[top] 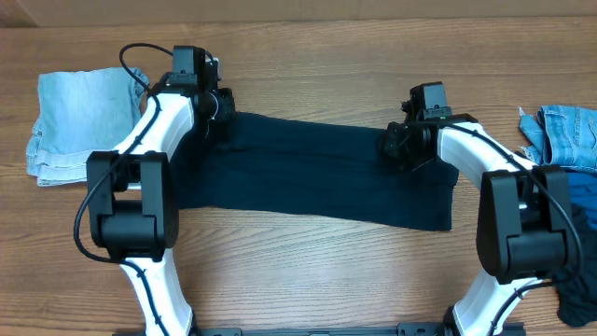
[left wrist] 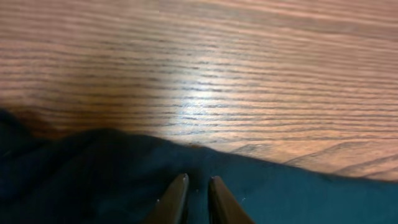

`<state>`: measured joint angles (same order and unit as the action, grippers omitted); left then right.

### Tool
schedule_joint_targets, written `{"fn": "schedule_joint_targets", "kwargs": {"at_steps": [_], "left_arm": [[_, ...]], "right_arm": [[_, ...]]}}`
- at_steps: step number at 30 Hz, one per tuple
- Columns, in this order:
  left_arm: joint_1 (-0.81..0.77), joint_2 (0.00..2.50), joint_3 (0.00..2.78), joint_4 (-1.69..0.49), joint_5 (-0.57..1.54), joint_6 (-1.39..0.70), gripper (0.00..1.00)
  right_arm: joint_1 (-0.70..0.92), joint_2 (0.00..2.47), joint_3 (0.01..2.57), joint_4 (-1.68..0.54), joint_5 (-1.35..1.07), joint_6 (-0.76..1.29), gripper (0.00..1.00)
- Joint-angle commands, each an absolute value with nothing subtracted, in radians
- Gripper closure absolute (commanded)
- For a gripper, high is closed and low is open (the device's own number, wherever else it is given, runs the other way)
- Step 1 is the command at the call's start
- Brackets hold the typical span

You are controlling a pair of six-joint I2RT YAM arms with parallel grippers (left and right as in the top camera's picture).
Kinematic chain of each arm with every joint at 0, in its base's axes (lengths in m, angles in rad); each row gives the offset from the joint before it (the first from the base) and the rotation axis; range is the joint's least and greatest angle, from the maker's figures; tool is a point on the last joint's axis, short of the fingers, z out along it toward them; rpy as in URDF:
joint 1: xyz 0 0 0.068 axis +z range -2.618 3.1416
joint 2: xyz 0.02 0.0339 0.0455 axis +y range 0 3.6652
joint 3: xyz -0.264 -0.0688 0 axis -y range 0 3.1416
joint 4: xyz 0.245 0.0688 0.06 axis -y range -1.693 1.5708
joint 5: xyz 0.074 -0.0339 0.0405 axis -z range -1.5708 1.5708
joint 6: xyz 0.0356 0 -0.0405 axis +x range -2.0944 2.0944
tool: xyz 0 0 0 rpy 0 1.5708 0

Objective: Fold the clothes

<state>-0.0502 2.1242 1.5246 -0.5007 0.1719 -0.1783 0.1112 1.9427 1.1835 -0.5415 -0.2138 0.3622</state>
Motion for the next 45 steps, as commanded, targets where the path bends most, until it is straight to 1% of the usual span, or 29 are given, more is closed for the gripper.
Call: {"fn": "schedule_joint_targets", "kwargs": {"at_steps": [1,5,9,12,14,17,20,21,22,23,24,25,26,28,31,34,36,37,40,42,43,44,45], "left_arm": [[-0.044,2.208,1.52,-0.513,0.137,-0.153,0.86],[-0.017,2.263,1.52,-0.494,0.089,-0.153,0.86],[0.059,2.263,1.523,-0.471,0.096,-0.161,0.86],[0.106,2.263,1.523,-0.464,0.159,-0.123,0.86],[0.109,2.263,1.542,-0.466,0.186,-0.104,0.85],[0.102,2.262,1.633,-0.533,0.216,-0.104,0.84],[0.102,2.261,1.806,-0.701,0.231,-0.101,0.79],[0.102,2.261,1.84,-0.739,0.231,-0.1,0.77],[0.102,2.261,1.887,-0.793,0.231,-0.1,0.72],[0.102,2.261,1.963,-0.886,0.236,-0.101,0.67],[0.102,2.261,2.022,-0.97,0.24,-0.1,0.65],[0.102,2.261,2.06,-1.027,0.24,-0.1,0.65],[0.102,2.261,2.1,-1.088,0.241,-0.101,0.65],[0.1,2.261,2.19,-1.214,0.236,-0.099,0.7],[0.091,2.249,2.317,-1.368,0.226,-0.089,0.73],[0.084,2.212,2.326,-1.409,0.215,-0.094,0.76],[0.07,2.169,2.326,-1.421,0.137,-0.109,0.8],[0.054,2.134,2.326,-1.428,0.089,-0.11,0.8],[-0.002,1.991,2.326,-1.453,-0.048,-0.14,0.76],[-0.019,1.921,2.326,-1.501,-0.049,-0.177,0.75],[-0.027,1.895,2.326,-1.529,-0.056,-0.181,0.75],[-0.035,1.88,2.326,-1.541,-0.08,-0.181,0.76],[-0.048,1.873,2.326,-1.536,-0.115,-0.179,0.8]], "right_arm": [[0.111,1.945,1.18,-0.552,-0.089,0.371,0.95],[0.109,1.946,1.178,-0.581,0.073,0.369,0.95],[0.089,1.946,1.178,-0.586,0.097,0.34,0.95],[0.083,1.946,1.178,-0.581,0.076,0.331,0.94],[0.085,1.945,1.181,-0.561,-0.004,0.28,0.88],[0.084,1.937,1.221,-0.582,-0.067,0.28,0.83],[0.084,1.871,1.271,-0.633,-0.141,0.249,0.69],[0.084,1.847,1.284,-0.654,-0.155,0.242,0.65],[0.083,1.819,1.305,-0.693,-0.164,0.242,0.6],[0.081,1.788,1.327,-0.744,-0.167,0.242,0.52],[0.076,1.757,1.338,-0.795,-0.17,0.244,0.47],[0.067,1.736,1.338,-0.82,-0.171,0.265,0.45],[0.052,1.722,1.338,-0.846,-0.184,0.284,0.42],[-0.019,1.712,1.337,-0.908,-0.275,0.296,0.35],[-0.148,1.712,1.336,-0.982,-0.346,0.258,0.32],[-0.195,1.712,1.336,-1.029,-0.342,0.234,0.27],[-0.212,1.712,1.336,-1.044,-0.343,0.234,0.22],[-0.216,1.712,1.336,-1.047,-0.343,0.234,0.2],[-0.214,1.712,1.336,-1.093,-0.408,0.199,0.21],[-0.188,1.712,1.336,-1.155,-0.405,0.155,0.23],[-0.169,1.712,1.33,-1.189,-0.403,0.155,0.25],[-0.15,1.712,1.32,-1.211,-0.383,0.156,0.25],[-0.118,1.712,1.294,-1.214,-0.326,0.174,0.25]]}}
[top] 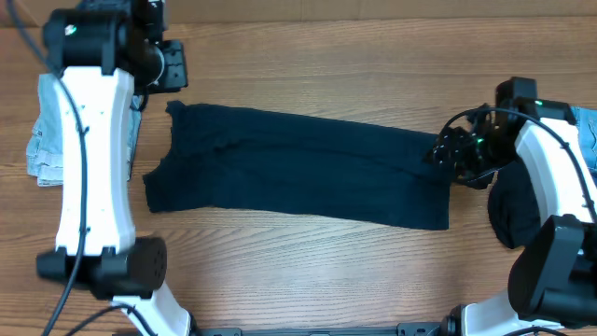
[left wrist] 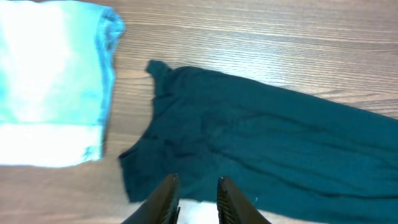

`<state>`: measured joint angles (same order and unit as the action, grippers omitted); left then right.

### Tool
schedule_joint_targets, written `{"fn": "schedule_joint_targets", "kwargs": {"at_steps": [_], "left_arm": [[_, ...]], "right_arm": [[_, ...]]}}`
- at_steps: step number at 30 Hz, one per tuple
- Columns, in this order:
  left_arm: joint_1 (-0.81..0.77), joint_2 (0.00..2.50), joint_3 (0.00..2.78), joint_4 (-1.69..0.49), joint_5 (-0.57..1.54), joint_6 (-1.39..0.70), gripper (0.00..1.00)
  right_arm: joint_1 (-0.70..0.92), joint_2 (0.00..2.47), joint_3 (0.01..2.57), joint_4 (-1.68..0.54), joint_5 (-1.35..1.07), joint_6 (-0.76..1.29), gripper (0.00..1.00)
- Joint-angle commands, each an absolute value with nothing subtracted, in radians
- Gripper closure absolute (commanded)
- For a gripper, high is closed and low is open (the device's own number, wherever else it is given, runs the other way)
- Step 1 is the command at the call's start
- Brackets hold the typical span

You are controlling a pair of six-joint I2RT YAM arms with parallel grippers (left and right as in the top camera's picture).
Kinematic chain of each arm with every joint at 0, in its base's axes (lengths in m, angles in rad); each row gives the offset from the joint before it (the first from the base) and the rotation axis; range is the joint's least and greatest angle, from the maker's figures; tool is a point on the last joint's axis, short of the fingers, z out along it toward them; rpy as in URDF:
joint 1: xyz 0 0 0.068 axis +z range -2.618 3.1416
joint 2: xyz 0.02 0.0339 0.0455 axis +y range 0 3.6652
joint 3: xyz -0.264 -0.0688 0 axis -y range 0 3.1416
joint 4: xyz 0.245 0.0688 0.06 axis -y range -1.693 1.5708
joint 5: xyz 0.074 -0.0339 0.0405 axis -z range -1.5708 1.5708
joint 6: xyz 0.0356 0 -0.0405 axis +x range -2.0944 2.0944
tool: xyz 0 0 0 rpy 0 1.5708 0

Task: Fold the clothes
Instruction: 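Raise the left arm away while the right gripper holds the right end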

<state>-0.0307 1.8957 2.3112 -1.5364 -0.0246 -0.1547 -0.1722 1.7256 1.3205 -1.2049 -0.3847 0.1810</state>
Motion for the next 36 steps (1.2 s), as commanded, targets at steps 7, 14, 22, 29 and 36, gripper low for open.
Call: {"fn": "schedule_joint_targets", "kwargs": {"at_steps": [7,14,22,29,36], "left_arm": [[-0.224,1.687,2.326,-1.491,-0.258,-0.115,0.75],[-0.249,1.588,2.325,-1.494,-0.266,-0.127,0.7],[-0.249,1.607,2.325,-1.451,-0.247,-0.127,0.59],[-0.249,1.628,2.325,-1.456,-0.246,-0.127,0.57],[-0.249,1.701,2.325,-1.441,-0.239,-0.127,0.49]], "right_arm": [[0.049,1.712,1.164,-1.108,-0.146,0.371,0.43],[0.049,1.713,0.926,-0.758,-0.142,0.542,0.96],[0.048,1.713,0.92,-0.73,-0.008,0.551,0.96],[-0.123,1.713,0.876,-0.694,0.05,0.511,0.96],[-0.124,1.652,0.944,-0.616,-0.218,0.332,0.93]]}}
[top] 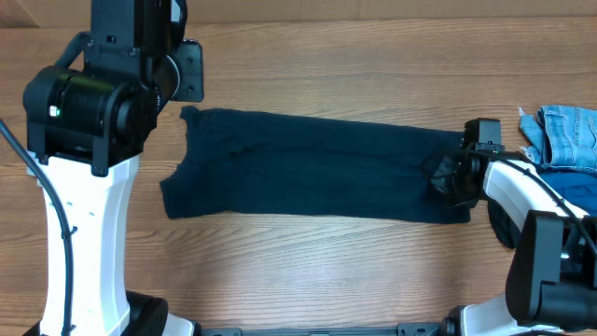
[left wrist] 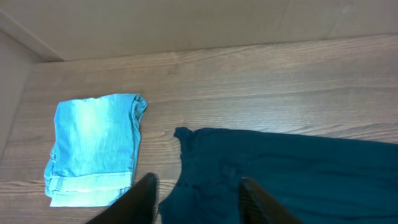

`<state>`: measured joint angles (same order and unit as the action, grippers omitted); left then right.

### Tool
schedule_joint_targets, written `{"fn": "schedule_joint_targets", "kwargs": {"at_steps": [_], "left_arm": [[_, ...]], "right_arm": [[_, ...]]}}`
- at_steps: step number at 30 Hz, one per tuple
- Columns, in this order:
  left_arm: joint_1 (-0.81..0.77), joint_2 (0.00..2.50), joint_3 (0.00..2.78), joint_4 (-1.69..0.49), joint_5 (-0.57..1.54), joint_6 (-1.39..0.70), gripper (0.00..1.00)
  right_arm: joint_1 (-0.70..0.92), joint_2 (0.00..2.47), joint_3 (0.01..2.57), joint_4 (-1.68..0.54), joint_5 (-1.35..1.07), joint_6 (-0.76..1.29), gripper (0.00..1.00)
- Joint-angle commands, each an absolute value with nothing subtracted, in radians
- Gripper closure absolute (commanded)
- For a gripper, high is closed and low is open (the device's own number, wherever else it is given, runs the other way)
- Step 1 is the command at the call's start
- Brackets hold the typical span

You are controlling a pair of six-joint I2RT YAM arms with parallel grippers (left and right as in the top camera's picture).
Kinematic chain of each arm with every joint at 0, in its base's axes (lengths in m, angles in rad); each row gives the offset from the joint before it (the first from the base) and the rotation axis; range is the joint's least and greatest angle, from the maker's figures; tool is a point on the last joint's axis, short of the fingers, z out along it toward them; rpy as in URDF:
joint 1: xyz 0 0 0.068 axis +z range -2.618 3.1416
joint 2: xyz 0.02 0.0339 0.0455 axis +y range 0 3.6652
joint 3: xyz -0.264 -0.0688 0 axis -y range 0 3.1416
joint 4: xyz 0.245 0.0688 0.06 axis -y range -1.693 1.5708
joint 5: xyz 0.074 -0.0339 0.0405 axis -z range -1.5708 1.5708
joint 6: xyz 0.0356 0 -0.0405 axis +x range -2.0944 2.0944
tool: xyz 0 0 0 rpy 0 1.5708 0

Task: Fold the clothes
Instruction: 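Raise the left arm away while the right gripper holds the right end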

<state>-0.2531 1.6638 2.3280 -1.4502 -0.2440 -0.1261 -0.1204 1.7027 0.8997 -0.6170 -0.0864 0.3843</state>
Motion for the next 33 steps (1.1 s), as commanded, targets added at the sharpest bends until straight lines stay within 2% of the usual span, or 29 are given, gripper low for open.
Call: {"fn": "schedule_joint_targets", "kwargs": {"at_steps": [1,2,7,11,24,33], "left_arm": [[-0.247,1.712,2.325,-1.441,-0.239,-0.127,0.48],[-0.247,1.732,2.325,-1.443,-0.239,-0.127,0.49],[-0.247,1.792,2.325,-1.432,-0.235,-0.134,0.51],[-0.247,1.818,2.325,-1.415,-0.232,-0.139,0.51],[-0.247,1.831,2.325,-1.392,-0.213,-0.138,0.46],[-0.247,1.831,2.325,-1.358,-0.212,-0.139,0.43]], "right_arm": [[-0.124,1.63,0.955,-0.617,-0.245,0.332,0.93],[-0.124,1.591,0.975,-0.624,-0.282,0.341,0.96],[-0.124,1.558,1.01,-0.678,-0.257,0.351,0.96],[-0.124,1.593,1.009,-0.587,-0.172,0.352,0.96],[-0.123,1.877,1.009,-0.369,-0.149,0.397,0.96],[-0.123,1.998,1.014,-0.165,-0.037,0.423,0.96]]}}
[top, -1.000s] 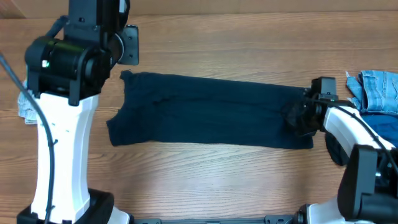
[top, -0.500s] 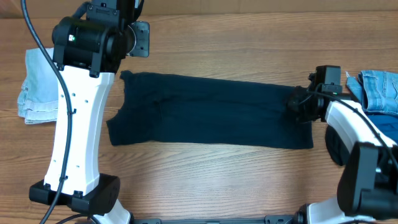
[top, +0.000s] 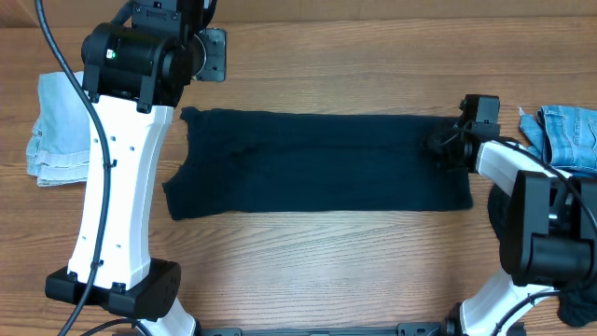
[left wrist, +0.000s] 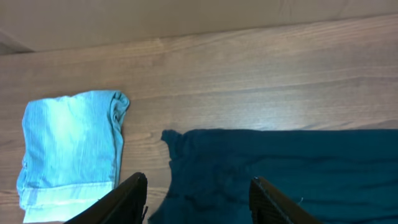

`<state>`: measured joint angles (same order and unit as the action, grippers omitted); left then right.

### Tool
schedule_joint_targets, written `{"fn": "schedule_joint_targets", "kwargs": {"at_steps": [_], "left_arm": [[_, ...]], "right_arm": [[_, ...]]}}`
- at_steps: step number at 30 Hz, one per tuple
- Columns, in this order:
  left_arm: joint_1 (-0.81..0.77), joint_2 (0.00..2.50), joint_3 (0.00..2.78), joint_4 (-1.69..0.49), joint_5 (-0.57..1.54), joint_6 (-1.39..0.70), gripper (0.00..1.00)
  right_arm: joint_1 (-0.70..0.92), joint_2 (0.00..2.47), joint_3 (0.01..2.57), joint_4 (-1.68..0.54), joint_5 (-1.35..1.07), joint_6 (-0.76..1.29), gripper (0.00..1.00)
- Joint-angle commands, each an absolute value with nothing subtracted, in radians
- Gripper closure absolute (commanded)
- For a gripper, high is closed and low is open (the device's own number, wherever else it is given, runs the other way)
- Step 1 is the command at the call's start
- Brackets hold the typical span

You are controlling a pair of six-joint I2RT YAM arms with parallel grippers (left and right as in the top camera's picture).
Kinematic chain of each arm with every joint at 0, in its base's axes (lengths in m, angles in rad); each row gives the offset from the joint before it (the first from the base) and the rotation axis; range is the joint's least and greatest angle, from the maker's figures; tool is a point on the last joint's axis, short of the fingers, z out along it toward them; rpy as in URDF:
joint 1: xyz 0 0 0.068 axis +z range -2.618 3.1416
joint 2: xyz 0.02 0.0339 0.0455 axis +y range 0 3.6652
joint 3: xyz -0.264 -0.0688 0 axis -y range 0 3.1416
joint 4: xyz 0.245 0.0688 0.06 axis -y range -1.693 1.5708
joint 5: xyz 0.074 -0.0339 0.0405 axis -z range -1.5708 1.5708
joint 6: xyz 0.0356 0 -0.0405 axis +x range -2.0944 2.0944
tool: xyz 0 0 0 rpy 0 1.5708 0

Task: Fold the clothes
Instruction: 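Raise the left arm away while the right gripper holds the right end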

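A dark navy garment (top: 317, 163) lies spread flat in a long band across the table; its left end shows as dark teal cloth (left wrist: 280, 168) in the left wrist view. My left gripper (left wrist: 199, 190) hangs high above that end, open wide with nothing between its fingers (left wrist: 132, 190). In the overhead view the left arm's wrist (top: 207, 51) stands beyond the garment's upper left corner. My right gripper (top: 444, 145) sits low on the garment's upper right corner, apparently shut on the cloth there, though its fingertips are hard to make out.
A folded light blue denim piece (top: 58, 131) lies at the table's left edge, also seen in the left wrist view (left wrist: 68, 146). Blue jeans (top: 564, 135) lie at the right edge. More dark cloth (top: 580, 299) sits at the lower right corner.
My right gripper has moved from the garment's lower right end to its upper right corner. The band now lies straight and level. The left gripper's fingers stand wider apart.
Both grippers were low at the garment's far edge, the left fingers nearly together on the cloth. Then the left arm was raised clear with fingers slightly apart and the right was at the right end. The garment has since shifted right and straightened.
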<state>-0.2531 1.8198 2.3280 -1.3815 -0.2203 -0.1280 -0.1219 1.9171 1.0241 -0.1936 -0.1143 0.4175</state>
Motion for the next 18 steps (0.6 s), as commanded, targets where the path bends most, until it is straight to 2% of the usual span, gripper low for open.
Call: {"fn": "schedule_joint_targets", "kwargs": {"at_steps": [1,6,7,9,11,15,18], "left_arm": [[-0.247,1.831,2.325,-1.348,-0.212,-0.139,0.42],[-0.247,1.831,2.325,-1.33,-0.212,-0.143,0.41],[-0.247,1.831,2.325,-1.33,-0.213,-0.143,0.41],[-0.247,1.831,2.325,-1.33,-0.225,-0.142,0.36],[-0.247,1.823,2.326,-1.335,-0.279,-0.143,0.37],[-0.247,1.74,2.326,-1.357,-0.315,-0.173,0.38],[-0.245,1.632,2.326,-1.4,-0.386,-0.243,0.27]], "right_arm": [[-0.123,2.001,1.019,-0.155,-0.037,0.423,0.96],[-0.123,2.007,1.073,-0.152,-0.06,0.407,0.96],[-0.123,2.007,1.095,-0.176,-0.123,0.379,0.92],[-0.123,1.985,1.161,-0.26,-0.233,0.359,0.74],[-0.125,1.927,1.224,-0.372,-0.268,0.359,0.62],[-0.137,1.759,1.287,-0.558,-0.267,0.359,0.31],[-0.187,1.633,1.288,-0.674,-0.268,0.359,0.18]]}}
